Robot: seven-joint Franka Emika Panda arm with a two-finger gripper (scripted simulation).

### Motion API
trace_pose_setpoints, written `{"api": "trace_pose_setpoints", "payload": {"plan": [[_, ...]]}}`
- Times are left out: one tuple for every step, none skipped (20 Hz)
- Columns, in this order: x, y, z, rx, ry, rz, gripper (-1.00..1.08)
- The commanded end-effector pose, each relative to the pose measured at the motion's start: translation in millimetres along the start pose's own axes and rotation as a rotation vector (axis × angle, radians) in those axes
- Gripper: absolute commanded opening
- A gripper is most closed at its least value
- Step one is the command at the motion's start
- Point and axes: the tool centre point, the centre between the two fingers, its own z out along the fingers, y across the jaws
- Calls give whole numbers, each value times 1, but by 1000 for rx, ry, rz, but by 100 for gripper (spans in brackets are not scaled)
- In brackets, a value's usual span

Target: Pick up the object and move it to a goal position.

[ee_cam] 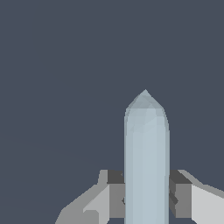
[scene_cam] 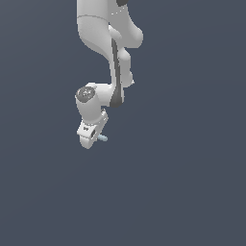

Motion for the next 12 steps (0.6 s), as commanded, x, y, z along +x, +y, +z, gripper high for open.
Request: {"api": "trace_pose_setpoints", "payload": {"plan": [[-2, 2, -16, -1, 0, 0, -100], [-2, 2, -23, -1, 0, 0, -100], [-3, 3, -31, -1, 0, 0, -100], [-4, 4, -40, -1, 0, 0, -100], [-5, 4, -49, -1, 0, -1, -100], [-6, 5, -58, -1, 0, -1, -100], [-7, 6, -69, -1, 0, -1, -100], [-8, 7, -79, -1, 0, -1, -100], [-9, 8, -90, -1, 0, -1, -100], [-10, 9, -102, -1, 0, -1, -100], [-11, 10, -114, -1, 1, -1, -100], [-13, 11, -125, -1, 1, -1, -100]]}}
